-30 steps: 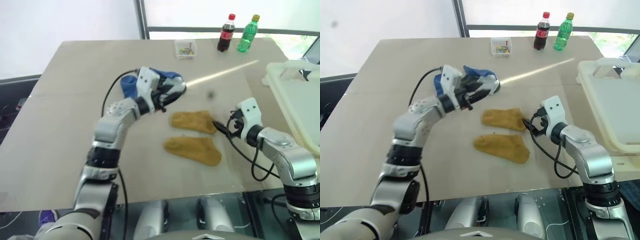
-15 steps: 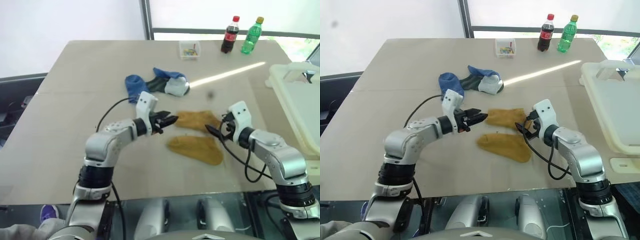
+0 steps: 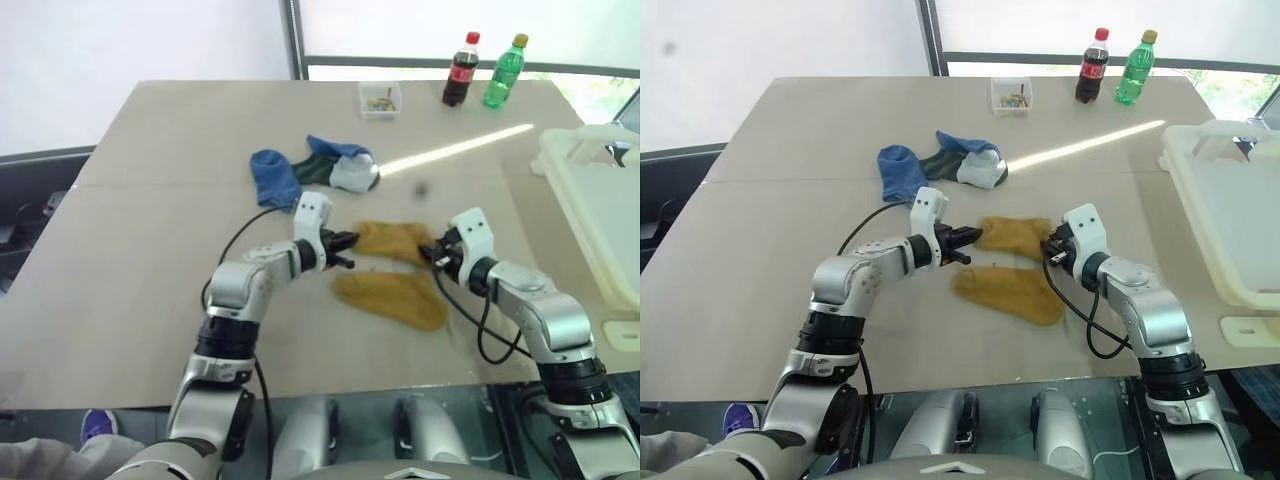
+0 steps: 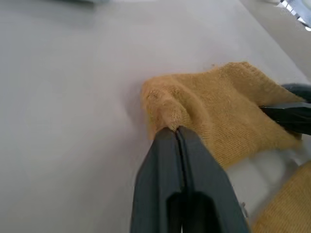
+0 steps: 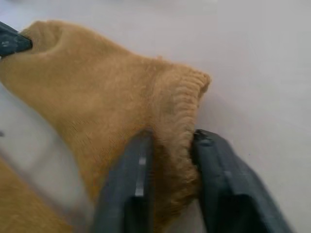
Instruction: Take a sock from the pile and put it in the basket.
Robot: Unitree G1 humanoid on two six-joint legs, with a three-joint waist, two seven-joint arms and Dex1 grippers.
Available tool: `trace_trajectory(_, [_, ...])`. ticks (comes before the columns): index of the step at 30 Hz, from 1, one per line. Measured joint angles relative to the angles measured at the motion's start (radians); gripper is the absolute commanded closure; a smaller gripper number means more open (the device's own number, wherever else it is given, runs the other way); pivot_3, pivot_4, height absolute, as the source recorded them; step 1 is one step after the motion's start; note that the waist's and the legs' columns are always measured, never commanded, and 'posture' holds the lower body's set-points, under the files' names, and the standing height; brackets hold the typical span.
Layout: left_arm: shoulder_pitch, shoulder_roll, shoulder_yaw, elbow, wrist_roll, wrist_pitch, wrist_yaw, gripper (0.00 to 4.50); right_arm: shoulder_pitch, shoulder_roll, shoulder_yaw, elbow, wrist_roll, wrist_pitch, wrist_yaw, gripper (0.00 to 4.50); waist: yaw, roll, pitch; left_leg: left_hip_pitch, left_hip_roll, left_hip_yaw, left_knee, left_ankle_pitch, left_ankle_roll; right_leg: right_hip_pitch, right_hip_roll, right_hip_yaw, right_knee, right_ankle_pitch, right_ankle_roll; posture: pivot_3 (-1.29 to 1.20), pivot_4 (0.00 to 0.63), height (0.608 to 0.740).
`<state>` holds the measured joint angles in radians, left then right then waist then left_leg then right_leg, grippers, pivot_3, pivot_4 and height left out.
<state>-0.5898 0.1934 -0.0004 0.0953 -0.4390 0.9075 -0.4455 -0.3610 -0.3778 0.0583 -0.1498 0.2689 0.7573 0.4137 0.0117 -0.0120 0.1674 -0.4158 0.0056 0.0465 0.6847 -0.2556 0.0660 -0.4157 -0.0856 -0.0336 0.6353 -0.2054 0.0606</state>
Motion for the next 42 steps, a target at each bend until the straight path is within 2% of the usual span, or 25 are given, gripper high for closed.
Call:
trace_trajectory(5, [-0.007,-0.013,0.055,0.013,-0.048,0.015,-0.01,4.5,-0.014,-0.013,-0.003,0.018,-0.004,-0.02,0.016,4.43,-0.002,0.0,0.0,0.0,0.0,0.0,0.0,0.0,0.0,0.0,0.0,0.0,0.0,0.0,0.0,0.0,0.15,0.732])
trace_trajectory(9, [-0.005,0.008,0.143,-0.027,-0.163,0.101,-0.049,4.5,-0.014,-0.015,-0.047,-0.036,0.047,-0.013,0.046,4.43,-0.002,0.0,0.0,0.0,0.001,0.0,0.0,0.0,0.0,0.0,0.0,0.0,0.0,0.0,0.0,0.0,0.15,0.732])
trace_trajectory(11, [0.005,0.08,0.18,-0.09,-0.257,0.211,-0.087,4.5,0.017,-0.017,-0.1,-0.184,0.148,0.067,0.066,4.43,-0.003,0.0,0.0,-0.001,0.001,-0.001,-0.001,0.0,0.0,-0.002,0.0,0.0,0.0,0.0,0.0,0.0,0.15,0.732])
trace_trajectory(13, [0.008,0.121,0.199,-0.122,-0.291,0.254,-0.103,4.5,0.038,-0.023,-0.128,-0.265,0.201,0.112,0.068,4.43,-0.003,0.0,0.0,-0.001,0.001,-0.001,-0.001,0.0,0.0,-0.002,0.0,0.0,0.0,0.0,0.0,0.0,0.15,0.732])
trace_trajectory(16, [0.036,0.219,0.242,-0.216,-0.404,0.376,-0.151,4.5,0.15,-0.057,-0.185,-0.469,0.321,0.236,0.061,4.43,0.001,0.0,0.0,-0.001,0.001,-0.001,-0.002,0.0,-0.001,-0.001,-0.001,0.0,-0.002,0.0,0.0,0.0,0.15,0.732])
trace_trajectory(20, [0.108,0.297,0.242,-0.303,-0.486,0.468,-0.176,4.5,0.258,-0.065,-0.192,-0.59,0.406,0.329,0.027,4.43,0.0,0.0,0.0,0.0,0.001,0.0,-0.002,0.0,0.0,0.0,-0.001,0.0,-0.002,-0.002,-0.003,0.0,0.15,0.732])
trace_trajectory(24, [0.178,0.335,0.17,-0.35,-0.463,0.448,-0.181,4.5,0.302,-0.065,-0.164,-0.619,0.414,0.334,-0.013,4.43,0.0,0.0,0.0,0.001,0.001,0.0,-0.002,-0.002,0.002,0.0,-0.001,0.001,-0.002,-0.003,-0.004,0.0,0.15,0.732])
trace_trajectory(35, [0.171,0.277,0.073,-0.314,-0.367,0.335,-0.138,4.5,0.343,-0.08,-0.098,-0.563,0.337,0.266,-0.049,4.43,0.002,0.0,0.0,0.0,0.001,0.0,-0.001,-0.002,0.002,-0.001,0.0,0.001,-0.002,-0.003,-0.005,0.0,0.15,0.732])
trace_trajectory(39, [0.175,0.286,0.049,-0.296,-0.336,0.314,-0.14,3.1,0.389,-0.11,-0.07,-0.539,0.295,0.242,-0.046,4.5,0.002,0.0,0.0,0.0,0.001,0.0,-0.001,-0.002,0.002,-0.001,-0.001,0.001,-0.002,-0.003,-0.004,0.0,0.15,0.732])
trace_trajectory(41, [0.178,0.295,0.028,-0.296,-0.324,0.302,-0.15,2.63,0.397,-0.115,-0.064,-0.538,0.283,0.225,-0.045,4.5,0.002,0.0,0.0,0.0,0.001,0.0,-0.001,-0.002,0.002,-0.001,0.0,0.001,-0.002,-0.003,-0.004,0.0,0.15,0.732])
trace_trajectory(42, [0.182,0.299,0.021,-0.293,-0.312,0.295,-0.155,2.04,0.403,-0.124,-0.055,-0.537,0.27,0.212,-0.043,4.5,0.002,0.0,0.0,0.0,0.001,0.0,-0.001,-0.002,0.002,-0.001,0.0,0.001,-0.002,-0.003,-0.004,0.0,0.15,0.732])
